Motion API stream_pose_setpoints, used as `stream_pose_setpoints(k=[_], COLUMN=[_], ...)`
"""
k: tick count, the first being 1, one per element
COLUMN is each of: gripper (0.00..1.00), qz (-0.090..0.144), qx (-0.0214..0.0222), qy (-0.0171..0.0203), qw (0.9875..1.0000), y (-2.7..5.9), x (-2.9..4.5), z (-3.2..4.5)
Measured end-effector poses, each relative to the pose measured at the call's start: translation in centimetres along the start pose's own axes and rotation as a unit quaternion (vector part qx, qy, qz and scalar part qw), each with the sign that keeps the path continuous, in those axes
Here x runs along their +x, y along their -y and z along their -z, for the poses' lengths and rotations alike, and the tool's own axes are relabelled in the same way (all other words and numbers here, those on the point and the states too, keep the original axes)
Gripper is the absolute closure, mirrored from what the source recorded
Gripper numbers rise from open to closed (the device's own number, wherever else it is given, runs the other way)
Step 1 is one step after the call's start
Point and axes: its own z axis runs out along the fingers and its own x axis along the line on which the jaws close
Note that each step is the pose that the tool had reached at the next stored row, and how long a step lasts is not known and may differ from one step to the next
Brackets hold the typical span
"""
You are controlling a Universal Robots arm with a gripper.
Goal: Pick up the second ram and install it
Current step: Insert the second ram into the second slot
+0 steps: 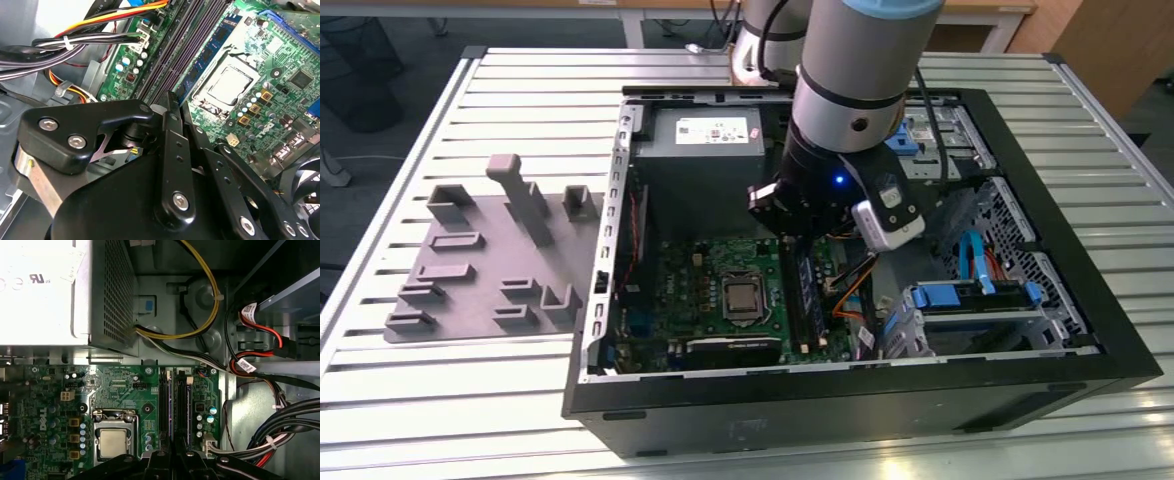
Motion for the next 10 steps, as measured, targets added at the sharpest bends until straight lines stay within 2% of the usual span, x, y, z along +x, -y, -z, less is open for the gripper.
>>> stream_pose_setpoints(k=[6, 10], gripper=[0.86, 0.86], qz=[0.0, 0.0], qx=[-0.0003, -0.0002], qy=[0.0001, 0.0], qw=[1.0, 1.0], y=[0.03, 0.07], x=[0.0, -0.02], z=[-0.09, -0.72])
